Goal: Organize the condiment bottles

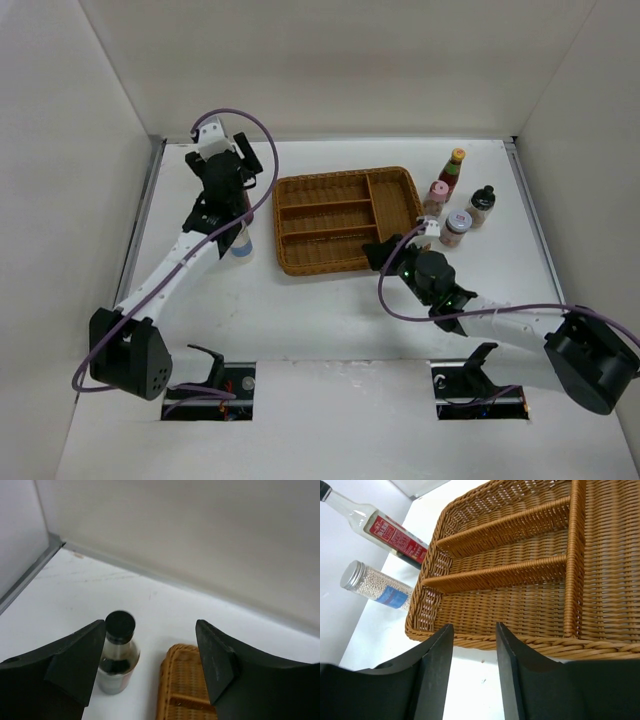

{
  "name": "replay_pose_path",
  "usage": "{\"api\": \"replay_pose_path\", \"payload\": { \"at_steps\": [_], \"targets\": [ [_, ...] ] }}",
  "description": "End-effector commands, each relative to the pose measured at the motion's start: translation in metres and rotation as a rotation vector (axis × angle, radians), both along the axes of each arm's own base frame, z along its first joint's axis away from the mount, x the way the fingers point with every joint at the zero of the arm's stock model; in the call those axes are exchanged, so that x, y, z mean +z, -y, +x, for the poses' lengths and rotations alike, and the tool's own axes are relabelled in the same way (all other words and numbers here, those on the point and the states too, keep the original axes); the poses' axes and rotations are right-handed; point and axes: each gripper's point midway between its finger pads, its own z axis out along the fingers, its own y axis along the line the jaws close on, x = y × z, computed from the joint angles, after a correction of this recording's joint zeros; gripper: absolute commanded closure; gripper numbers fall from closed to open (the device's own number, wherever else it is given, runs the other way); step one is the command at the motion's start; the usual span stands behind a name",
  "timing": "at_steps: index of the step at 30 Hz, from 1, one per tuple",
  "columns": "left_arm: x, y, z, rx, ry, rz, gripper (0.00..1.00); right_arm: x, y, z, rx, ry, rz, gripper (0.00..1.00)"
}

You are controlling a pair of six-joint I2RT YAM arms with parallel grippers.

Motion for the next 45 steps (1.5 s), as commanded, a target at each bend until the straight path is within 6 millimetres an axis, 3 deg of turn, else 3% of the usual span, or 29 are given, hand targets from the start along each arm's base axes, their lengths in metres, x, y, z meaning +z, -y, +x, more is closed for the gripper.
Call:
{"api": "replay_pose_path", "payload": {
  "at_steps": [1,7,18,24,29,35,40,45],
  "targets": [
    [-0.001,-0.009,0.004,0.004,-0.041,0.003,0.29,0.019,-0.013,0.005,0.025,0.037,0.028,0.52],
    [-0.016,-0.021,0.020,0.018,-0.081,0.017,0.30,0.015,-0.023,0.004,0.053,0.028,0.016,0.35],
    [-0.048,-0.025,0.056,0.024,-0.151,0.031,0.40,0.014,-0.031,0.002,0.088,0.025,0.003,0.33],
    [-0.044,-0.030,0.058,0.040,-0.141,0.036,0.75,0.013,-0.031,0.002,0.090,0.024,0.001,0.33],
    [-0.013,-0.033,0.056,0.055,-0.064,0.035,0.85,0.011,-0.032,0.002,0.094,0.019,-0.003,0.33],
    [0.056,-0.029,0.062,0.047,0.074,0.040,0.87,0.008,-0.034,0.003,0.097,0.012,-0.006,0.33],
    [0.098,-0.005,0.063,0.008,0.145,0.071,0.87,0.007,-0.034,0.003,0.096,0.009,0.001,0.33],
    [0.111,0.027,0.069,-0.058,0.167,0.072,0.87,0.006,-0.033,0.002,0.095,0.008,-0.001,0.32]
  ]
}}
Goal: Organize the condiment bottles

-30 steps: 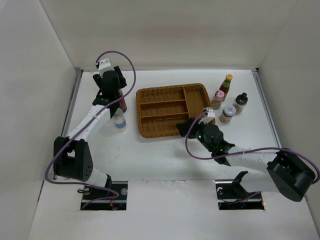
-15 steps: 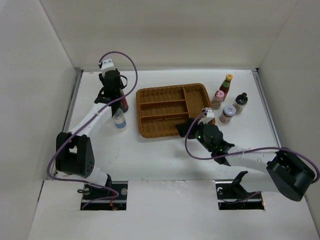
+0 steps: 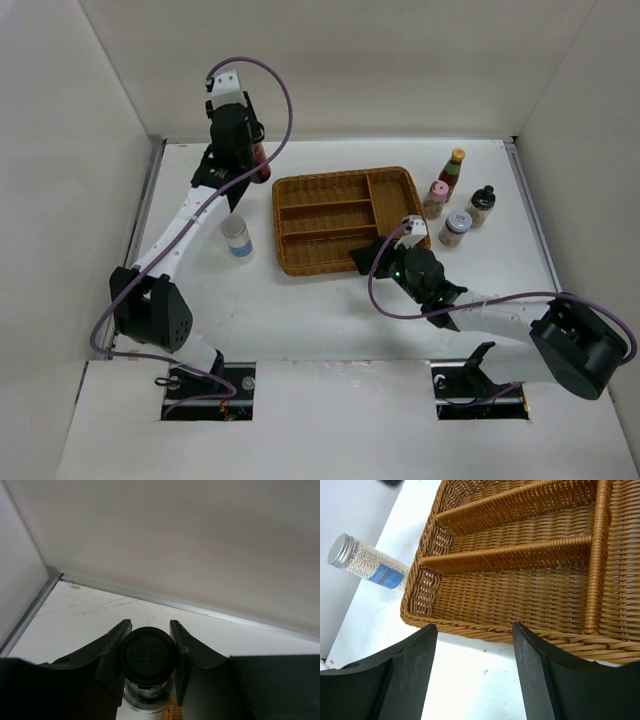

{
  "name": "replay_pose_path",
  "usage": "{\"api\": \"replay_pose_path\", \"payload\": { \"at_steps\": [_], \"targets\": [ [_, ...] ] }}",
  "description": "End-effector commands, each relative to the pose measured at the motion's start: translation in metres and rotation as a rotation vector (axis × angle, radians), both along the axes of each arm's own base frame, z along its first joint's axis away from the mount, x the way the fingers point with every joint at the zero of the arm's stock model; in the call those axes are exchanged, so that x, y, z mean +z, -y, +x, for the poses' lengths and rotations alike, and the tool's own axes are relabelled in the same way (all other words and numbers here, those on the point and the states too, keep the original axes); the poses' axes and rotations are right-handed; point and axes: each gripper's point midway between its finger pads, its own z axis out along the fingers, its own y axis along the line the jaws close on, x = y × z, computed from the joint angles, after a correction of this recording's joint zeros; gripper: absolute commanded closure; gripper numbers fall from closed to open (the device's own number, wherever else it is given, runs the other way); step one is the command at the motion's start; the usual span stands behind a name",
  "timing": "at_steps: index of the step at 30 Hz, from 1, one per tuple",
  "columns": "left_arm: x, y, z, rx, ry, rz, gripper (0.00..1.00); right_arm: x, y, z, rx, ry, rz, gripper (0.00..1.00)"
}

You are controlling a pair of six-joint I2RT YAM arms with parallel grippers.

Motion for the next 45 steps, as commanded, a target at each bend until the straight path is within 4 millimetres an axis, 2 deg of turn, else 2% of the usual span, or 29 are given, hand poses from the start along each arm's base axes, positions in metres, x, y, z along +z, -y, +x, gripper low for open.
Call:
{"api": "replay_pose_path", "payload": {
  "at_steps": [1,5,10,18,21,25,33,35,40,45],
  "targets": [
    [0.075,0.024,0.001,-0.054,0.210,-0.049,0.87,0.025,-0.012,0.004,0.022,0.053,0.050,0.31],
    [0.073,0.055,0.013,-0.110,0.203,-0.051,0.87,0.028,-0.008,0.005,0.008,0.065,0.052,0.30],
    [0.061,0.088,0.026,-0.170,0.183,-0.048,0.87,0.031,-0.005,0.005,0.004,0.073,0.051,0.30],
    [0.028,0.115,0.041,-0.214,0.139,-0.038,0.86,0.028,-0.003,0.007,-0.003,0.067,0.055,0.30],
    [0.006,0.122,0.043,-0.227,0.104,-0.027,0.86,0.028,-0.004,0.007,0.002,0.065,0.049,0.30],
    [-0.035,0.132,0.040,-0.241,0.055,-0.010,0.81,0.027,-0.003,0.007,0.000,0.063,0.053,0.30],
    [-0.084,0.132,0.031,-0.232,0.003,0.006,0.71,0.029,0.000,0.010,-0.014,0.071,0.046,0.30],
    [-0.088,0.133,0.027,-0.230,0.004,0.005,0.64,0.030,0.002,0.009,-0.018,0.075,0.047,0.29],
    [-0.068,0.132,0.016,-0.221,0.051,-0.009,0.28,0.030,0.003,0.010,-0.021,0.074,0.044,0.28],
    [-0.039,0.124,0.003,-0.210,0.092,-0.019,0.14,0.028,0.000,0.010,-0.010,0.064,0.045,0.28]
  ]
}}
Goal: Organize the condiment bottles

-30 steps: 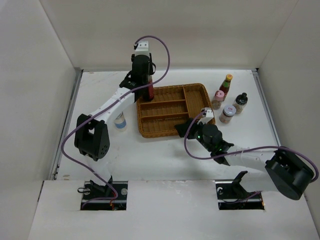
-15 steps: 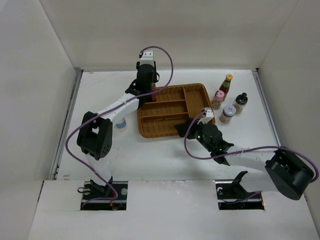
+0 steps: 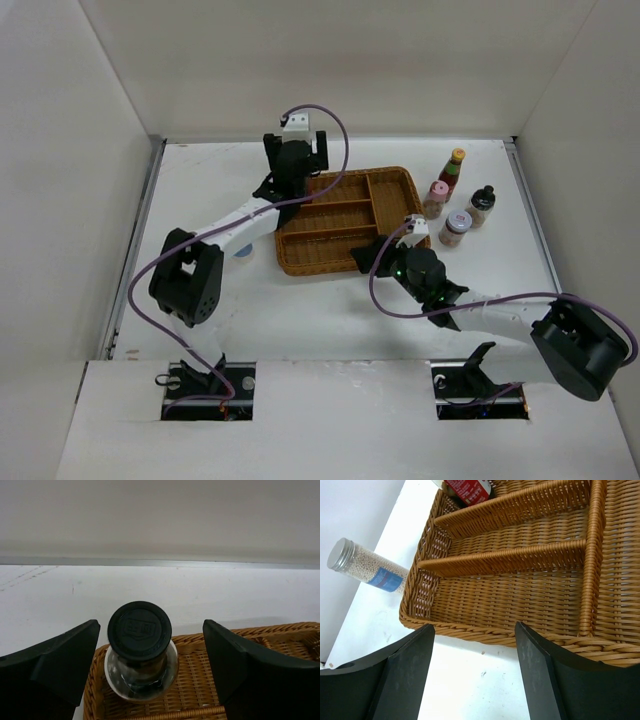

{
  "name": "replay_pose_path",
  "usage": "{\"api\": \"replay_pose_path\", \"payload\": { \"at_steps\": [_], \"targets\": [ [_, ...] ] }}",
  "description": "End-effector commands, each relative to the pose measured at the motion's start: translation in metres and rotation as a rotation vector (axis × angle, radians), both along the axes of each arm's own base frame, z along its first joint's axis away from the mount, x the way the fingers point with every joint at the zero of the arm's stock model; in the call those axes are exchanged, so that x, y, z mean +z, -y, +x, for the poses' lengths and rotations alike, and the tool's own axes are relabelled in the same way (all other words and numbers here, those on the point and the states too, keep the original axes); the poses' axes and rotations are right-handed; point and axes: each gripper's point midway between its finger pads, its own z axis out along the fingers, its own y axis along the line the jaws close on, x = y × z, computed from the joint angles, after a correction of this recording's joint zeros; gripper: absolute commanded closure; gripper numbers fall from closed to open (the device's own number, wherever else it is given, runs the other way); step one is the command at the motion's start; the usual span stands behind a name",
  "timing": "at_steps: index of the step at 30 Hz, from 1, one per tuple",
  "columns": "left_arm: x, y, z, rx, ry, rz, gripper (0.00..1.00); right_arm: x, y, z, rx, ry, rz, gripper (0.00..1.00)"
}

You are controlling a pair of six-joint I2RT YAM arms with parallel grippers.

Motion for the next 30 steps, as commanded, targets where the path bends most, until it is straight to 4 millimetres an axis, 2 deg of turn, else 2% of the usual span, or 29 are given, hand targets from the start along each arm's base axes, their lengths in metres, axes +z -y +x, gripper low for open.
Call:
{"api": "replay_pose_path", "payload": {
  "at_steps": [1,5,8,10,13,16,18,21,24,30],
  "targets": [
    [0.087,-0.015,-0.021,0.025,0.178,-0.096,0.13,0.028,-0.004,0.006,0.000,0.068,0.043,0.28],
    [0.104,-0.036,-0.047,0.060,0.207,-0.113,0.09,0.026,-0.002,0.006,-0.001,0.059,0.048,0.27],
    [0.099,-0.060,-0.078,0.099,0.199,-0.116,0.09,0.029,-0.002,0.006,-0.004,0.070,0.045,0.26],
    [0.081,-0.077,-0.101,0.129,0.157,-0.106,0.09,0.026,-0.002,0.006,-0.004,0.060,0.047,0.26],
    [0.042,-0.101,-0.136,0.163,0.054,-0.091,0.09,0.026,-0.003,0.007,-0.005,0.061,0.042,0.24],
    [-0.003,-0.122,-0.163,0.203,-0.073,-0.076,0.09,0.022,-0.003,0.008,-0.006,0.050,0.040,0.21],
    [-0.023,-0.138,-0.177,0.242,-0.126,-0.057,0.09,0.022,-0.005,0.007,0.001,0.050,0.037,0.17],
    [-0.037,-0.159,-0.186,0.298,-0.146,-0.049,0.09,0.023,-0.004,0.008,-0.006,0.059,0.035,0.13],
    [-0.046,-0.165,-0.188,0.315,-0.158,-0.046,0.09,0.020,-0.007,0.008,0.006,0.045,0.031,0.13],
    [-0.068,-0.167,-0.169,0.324,-0.186,-0.044,0.11,0.020,-0.008,0.008,0.009,0.047,0.027,0.11]
  ]
}}
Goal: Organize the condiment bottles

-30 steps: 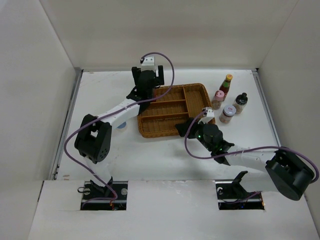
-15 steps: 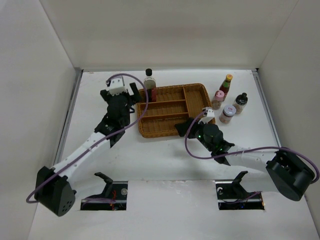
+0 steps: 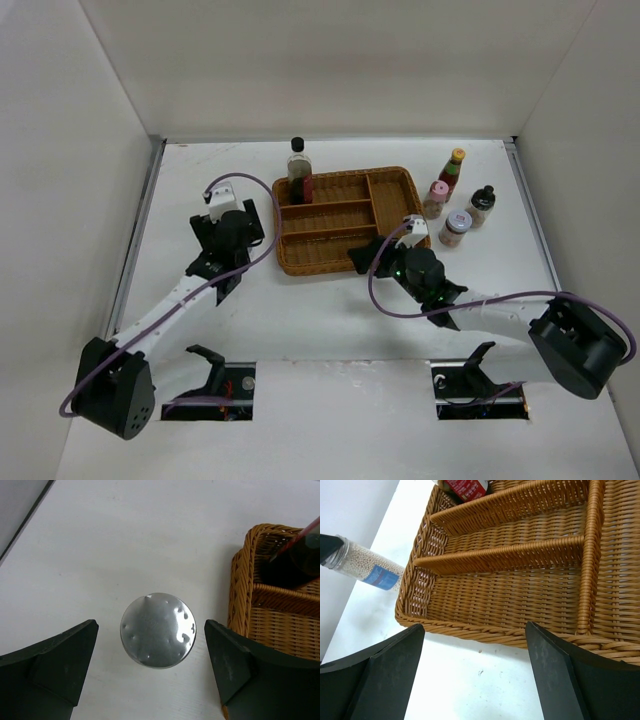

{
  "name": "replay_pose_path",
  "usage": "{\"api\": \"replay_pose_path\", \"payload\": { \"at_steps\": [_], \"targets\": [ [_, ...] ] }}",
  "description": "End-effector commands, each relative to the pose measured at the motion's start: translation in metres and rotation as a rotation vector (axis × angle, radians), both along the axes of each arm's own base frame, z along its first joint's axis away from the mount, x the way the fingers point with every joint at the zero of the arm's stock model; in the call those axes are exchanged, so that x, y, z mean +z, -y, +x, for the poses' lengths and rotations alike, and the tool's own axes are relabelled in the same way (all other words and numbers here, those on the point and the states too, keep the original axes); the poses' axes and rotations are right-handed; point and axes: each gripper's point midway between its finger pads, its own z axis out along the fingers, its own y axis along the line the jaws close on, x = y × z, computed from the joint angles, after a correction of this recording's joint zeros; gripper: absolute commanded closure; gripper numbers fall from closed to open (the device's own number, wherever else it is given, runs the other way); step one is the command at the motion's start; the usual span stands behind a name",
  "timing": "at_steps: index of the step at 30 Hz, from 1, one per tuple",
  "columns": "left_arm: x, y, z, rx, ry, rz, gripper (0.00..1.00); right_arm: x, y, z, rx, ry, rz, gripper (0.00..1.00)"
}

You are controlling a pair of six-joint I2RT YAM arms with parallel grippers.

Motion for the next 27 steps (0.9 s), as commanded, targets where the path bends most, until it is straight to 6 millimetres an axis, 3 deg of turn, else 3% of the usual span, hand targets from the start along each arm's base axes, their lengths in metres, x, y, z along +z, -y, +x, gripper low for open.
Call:
{"api": "replay_pose_path", "payload": {
  "at_steps": [1,3,6,9,14,17,22,27],
  "targets": [
    [-0.005,0.001,0.014,0.008,0.031,-0.036,0.13,0.026,-0.007,0.008,0.006,0.060,0.040,0.11],
    [-0.009,-0.001,0.021,0.011,0.025,-0.040,0.20,0.027,-0.006,0.008,0.004,0.063,0.046,0.11],
    [-0.009,0.004,0.026,-0.005,0.028,-0.049,0.45,0.025,-0.007,0.008,0.010,0.057,0.038,0.11],
    [0.017,0.006,0.025,-0.005,0.081,-0.051,0.63,0.026,-0.006,0.007,0.004,0.061,0.047,0.11],
    [0.096,0.017,0.017,-0.027,0.255,-0.068,0.67,0.026,-0.007,0.008,0.010,0.061,0.044,0.11],
    [0.125,0.047,0.018,-0.102,0.304,-0.098,0.67,0.022,-0.010,0.008,0.017,0.047,0.047,0.11],
    [0.139,0.100,0.029,-0.211,0.341,-0.127,0.67,0.024,-0.008,0.008,0.012,0.055,0.045,0.11],
    [0.133,0.146,0.054,-0.309,0.335,-0.129,0.67,0.027,-0.008,0.007,0.016,0.061,0.046,0.11]
  ]
}}
